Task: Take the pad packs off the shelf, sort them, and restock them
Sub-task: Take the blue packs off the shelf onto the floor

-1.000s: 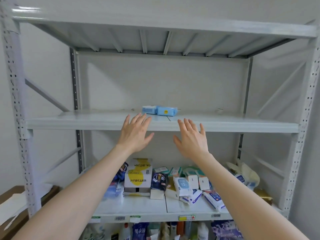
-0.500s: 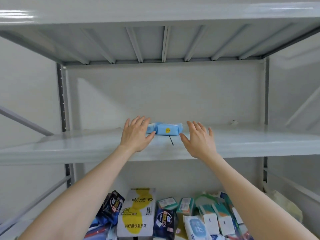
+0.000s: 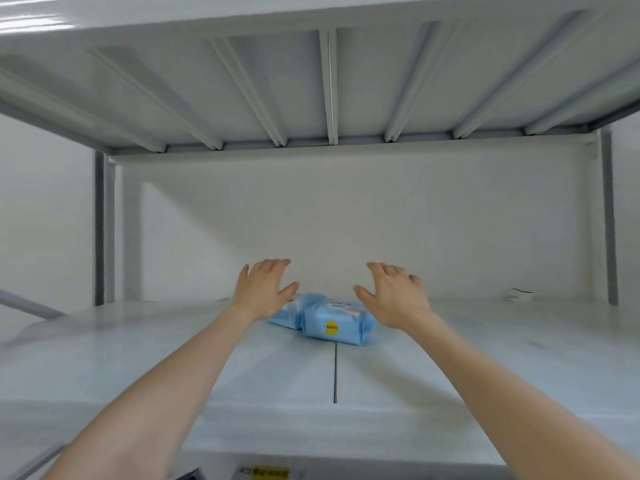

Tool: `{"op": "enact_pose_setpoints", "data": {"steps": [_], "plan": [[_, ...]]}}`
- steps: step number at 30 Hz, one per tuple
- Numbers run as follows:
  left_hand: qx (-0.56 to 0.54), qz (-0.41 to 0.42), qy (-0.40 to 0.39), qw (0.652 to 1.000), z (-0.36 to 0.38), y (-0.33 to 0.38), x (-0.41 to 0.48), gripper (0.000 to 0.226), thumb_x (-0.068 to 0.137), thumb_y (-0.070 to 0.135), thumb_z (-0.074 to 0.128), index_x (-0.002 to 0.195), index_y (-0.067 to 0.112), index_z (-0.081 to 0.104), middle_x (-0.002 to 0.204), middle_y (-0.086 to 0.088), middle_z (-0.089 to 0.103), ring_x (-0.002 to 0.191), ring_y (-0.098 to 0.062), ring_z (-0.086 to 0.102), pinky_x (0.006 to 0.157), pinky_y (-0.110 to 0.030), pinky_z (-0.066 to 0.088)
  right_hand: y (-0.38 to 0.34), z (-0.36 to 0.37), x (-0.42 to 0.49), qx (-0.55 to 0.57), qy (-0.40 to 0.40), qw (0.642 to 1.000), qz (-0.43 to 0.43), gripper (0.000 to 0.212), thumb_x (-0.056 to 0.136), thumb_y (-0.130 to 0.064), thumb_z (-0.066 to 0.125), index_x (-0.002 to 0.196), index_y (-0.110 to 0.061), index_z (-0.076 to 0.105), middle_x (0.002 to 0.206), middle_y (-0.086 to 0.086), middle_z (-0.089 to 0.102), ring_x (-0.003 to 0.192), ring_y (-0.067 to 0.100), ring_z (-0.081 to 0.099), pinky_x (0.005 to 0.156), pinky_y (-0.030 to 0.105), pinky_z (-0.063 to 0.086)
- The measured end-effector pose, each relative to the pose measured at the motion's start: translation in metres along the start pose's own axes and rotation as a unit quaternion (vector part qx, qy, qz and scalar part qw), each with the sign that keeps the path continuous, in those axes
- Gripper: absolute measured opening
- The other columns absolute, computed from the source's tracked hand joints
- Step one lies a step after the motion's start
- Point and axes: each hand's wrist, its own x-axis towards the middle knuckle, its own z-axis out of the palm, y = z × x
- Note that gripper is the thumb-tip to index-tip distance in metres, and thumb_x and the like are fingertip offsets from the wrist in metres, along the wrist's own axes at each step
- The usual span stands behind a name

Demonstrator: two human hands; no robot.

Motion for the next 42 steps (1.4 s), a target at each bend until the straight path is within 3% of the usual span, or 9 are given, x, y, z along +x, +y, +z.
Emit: {"op": "enact_pose_setpoints", "data": {"steps": [7,11,15,18,21,25,30,35,42], "plan": [[-0.049,-0.063,-0.116,0.99,0.035,-0.019,0.031,0.065,0.095,0.06,0.038,0.149,0.025,0.028,0.149,-0.008,0.04,0.135,-0.029,0.038,0.11,-0.047,0.031,0.007,0.028,0.033,0.041,-0.095,0.995,0.013,0.072,0.087,-0.067,0.039,0.144,-0.022,0.032,0.139,0.004,0.049,0.128,0.026,0.042,0.1,0.046,0.034],[-0.19,-0.155,-0.211,0.946,0.054,-0.025,0.039,0.071,0.092,0.063,0.041,0.149,0.022,0.028,0.151,-0.011,0.036,0.136,-0.029,0.037,0.109,-0.039,0.032,0.009,0.042,0.036,0.123,-0.196,0.972,0.042,0.083,0.079,-0.075,0.047,0.143,-0.025,0.033,0.142,0.002,0.047,0.128,0.024,0.045,0.098,0.041,0.036],[-0.253,-0.233,-0.267,0.9,0.06,-0.033,0.041,0.072,0.081,0.072,0.05,0.132,0.021,0.05,0.137,-0.004,0.049,0.118,-0.026,0.048,0.091,-0.038,0.044,0.012,0.042,0.036,0.207,-0.255,0.942,0.075,0.08,0.074,-0.074,0.057,0.131,-0.018,0.048,0.129,0.0,0.053,0.105,0.018,0.05,0.082,0.031,0.041],[-0.308,-0.269,-0.263,0.874,0.057,-0.038,0.041,0.08,0.065,0.075,0.068,0.118,0.016,0.06,0.119,-0.003,0.058,0.106,-0.023,0.055,0.085,-0.036,0.047,0.014,0.038,0.036,0.226,-0.258,0.935,0.088,0.077,0.067,-0.072,0.066,0.117,-0.014,0.056,0.114,-0.001,0.059,0.101,0.017,0.057,0.082,0.03,0.047],[-0.339,-0.289,-0.265,0.855,0.052,-0.038,0.035,0.096,0.041,0.073,0.079,0.111,0.009,0.063,0.098,-0.004,0.058,0.082,-0.021,0.052,0.064,-0.031,0.036,0.012,0.036,0.034,0.252,-0.26,0.926,0.105,0.074,0.064,-0.063,0.076,0.113,-0.011,0.058,0.11,0.002,0.062,0.098,0.019,0.06,0.076,0.03,0.048],[-0.383,-0.309,-0.276,0.826,0.05,-0.036,0.031,0.098,0.039,0.063,0.085,0.116,0.009,0.056,0.115,-0.006,0.061,0.099,-0.022,0.06,0.073,-0.031,0.041,0.008,0.03,0.03,0.26,-0.256,0.922,0.126,0.077,0.057,-0.055,0.085,0.111,-0.01,0.056,0.103,0.002,0.06,0.093,0.021,0.058,0.071,0.033,0.048],[-0.48,-0.255,-0.307,0.781,0.035,-0.038,0.016,0.103,0.025,0.049,0.096,0.115,0.009,0.066,0.107,-0.007,0.073,0.094,-0.022,0.068,0.074,-0.027,0.049,0.01,0.021,0.022,0.3,-0.246,0.912,0.129,0.075,0.053,-0.045,0.09,0.109,-0.008,0.058,0.09,0.0,0.055,0.08,0.019,0.051,0.063,0.029,0.041],[-0.524,-0.227,-0.278,0.773,0.018,-0.057,-0.005,0.077,0.055,0.021,0.093,0.123,0.015,0.06,0.113,-0.004,0.072,0.105,-0.023,0.068,0.097,-0.04,0.05,0.02,0.005,0.009,0.347,-0.237,0.898,0.133,0.07,0.055,-0.028,0.092,0.111,-0.023,0.05,0.108,-0.004,0.059,0.103,0.019,0.059,0.079,0.038,0.055],[-0.546,-0.226,-0.218,0.776,-0.01,-0.069,-0.04,0.067,0.065,0.014,0.086,0.124,0.025,0.057,0.118,-0.001,0.069,0.102,-0.021,0.069,0.081,-0.036,0.056,0.02,-0.014,-0.01,0.448,-0.195,0.866,0.108,0.051,0.064,-0.009,0.086,0.101,-0.023,0.056,0.104,0.002,0.065,0.092,0.022,0.068,0.074,0.043,0.06]]}}
